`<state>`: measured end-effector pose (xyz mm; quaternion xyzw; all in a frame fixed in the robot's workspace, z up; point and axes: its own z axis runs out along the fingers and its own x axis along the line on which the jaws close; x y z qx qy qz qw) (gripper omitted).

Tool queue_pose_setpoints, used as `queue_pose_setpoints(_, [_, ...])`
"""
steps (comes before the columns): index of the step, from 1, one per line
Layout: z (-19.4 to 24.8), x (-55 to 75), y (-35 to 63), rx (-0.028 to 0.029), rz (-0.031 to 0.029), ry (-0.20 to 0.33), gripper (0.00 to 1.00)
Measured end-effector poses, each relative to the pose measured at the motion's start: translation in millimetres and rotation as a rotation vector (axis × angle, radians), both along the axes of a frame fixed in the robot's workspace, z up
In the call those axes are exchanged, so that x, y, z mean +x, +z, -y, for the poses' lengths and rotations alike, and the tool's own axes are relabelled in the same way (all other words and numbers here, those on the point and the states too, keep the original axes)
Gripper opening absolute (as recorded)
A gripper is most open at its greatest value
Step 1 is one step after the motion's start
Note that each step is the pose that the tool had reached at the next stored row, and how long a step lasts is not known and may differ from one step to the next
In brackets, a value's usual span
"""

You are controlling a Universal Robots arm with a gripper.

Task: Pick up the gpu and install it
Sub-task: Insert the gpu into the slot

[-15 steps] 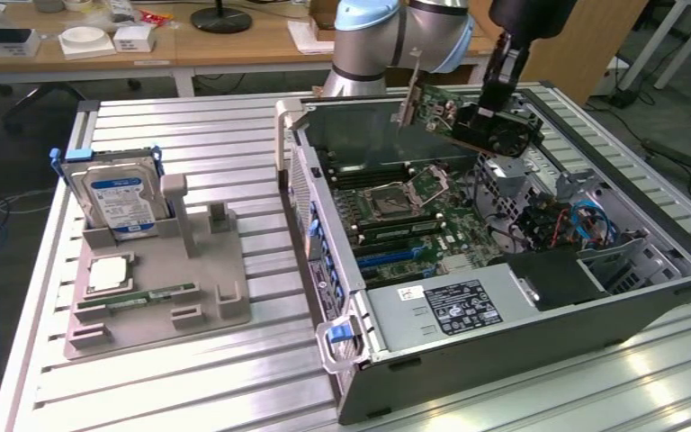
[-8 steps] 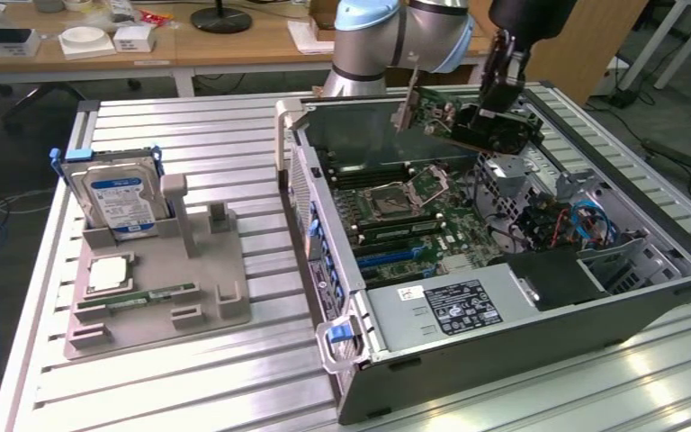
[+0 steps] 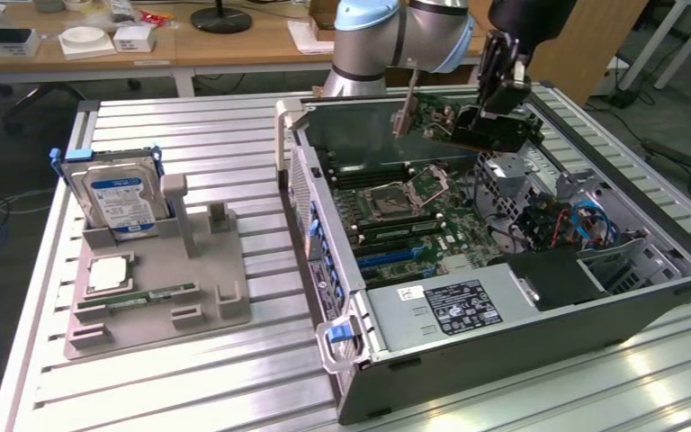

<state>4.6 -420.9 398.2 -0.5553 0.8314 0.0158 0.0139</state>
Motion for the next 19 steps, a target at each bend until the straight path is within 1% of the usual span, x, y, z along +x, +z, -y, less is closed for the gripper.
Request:
queue_pose_setpoints(14, [0.0, 0.0, -17.3, -0.0003, -0.0005, 0.251, 0.26])
queue_pose_setpoints(19, [0.7, 0.1, -22.5, -0.0003, -0.0005, 0.307, 0.26])
